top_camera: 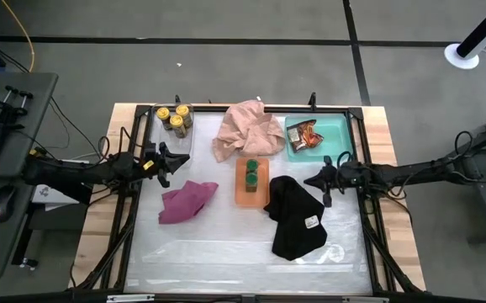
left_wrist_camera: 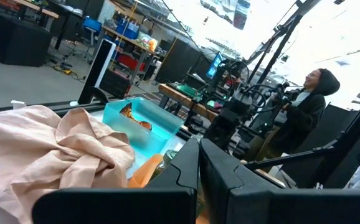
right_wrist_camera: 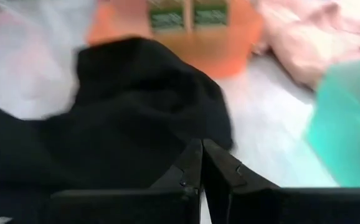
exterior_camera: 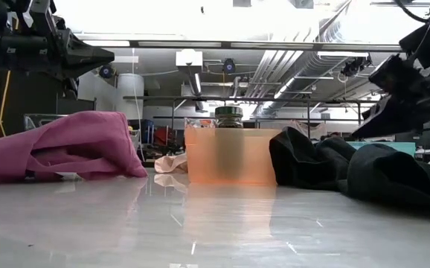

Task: Sort spices by type
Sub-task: Return to Home Position

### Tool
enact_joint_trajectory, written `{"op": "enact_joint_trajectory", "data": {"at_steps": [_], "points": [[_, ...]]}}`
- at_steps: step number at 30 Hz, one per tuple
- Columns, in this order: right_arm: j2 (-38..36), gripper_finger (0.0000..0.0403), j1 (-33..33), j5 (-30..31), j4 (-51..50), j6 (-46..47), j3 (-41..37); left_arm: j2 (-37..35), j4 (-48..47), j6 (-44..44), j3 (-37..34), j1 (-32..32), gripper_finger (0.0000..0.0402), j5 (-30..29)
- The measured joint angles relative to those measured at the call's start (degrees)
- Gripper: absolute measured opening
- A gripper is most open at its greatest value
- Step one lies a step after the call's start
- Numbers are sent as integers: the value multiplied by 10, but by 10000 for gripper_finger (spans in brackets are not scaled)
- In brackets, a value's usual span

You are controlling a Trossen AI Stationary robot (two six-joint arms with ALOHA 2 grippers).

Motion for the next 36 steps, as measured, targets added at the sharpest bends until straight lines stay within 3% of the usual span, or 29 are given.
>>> {"op": "enact_joint_trajectory", "data": {"at_steps": [8, 17, 24, 36], "points": [[0, 0, 0, 30, -17, -12, 0, 0, 0, 0, 0, 0, 0, 0], [0, 0, 0, 28, -17, 75, 0, 0, 0, 0, 0, 0, 0, 0], [-1, 0, 0, 28, -18, 76, 0, 0, 0, 0, 0, 0, 0, 0], [-193, 0, 4, 23, -17, 75, 0, -30, -27, 0, 0, 0, 0, 0]]}}
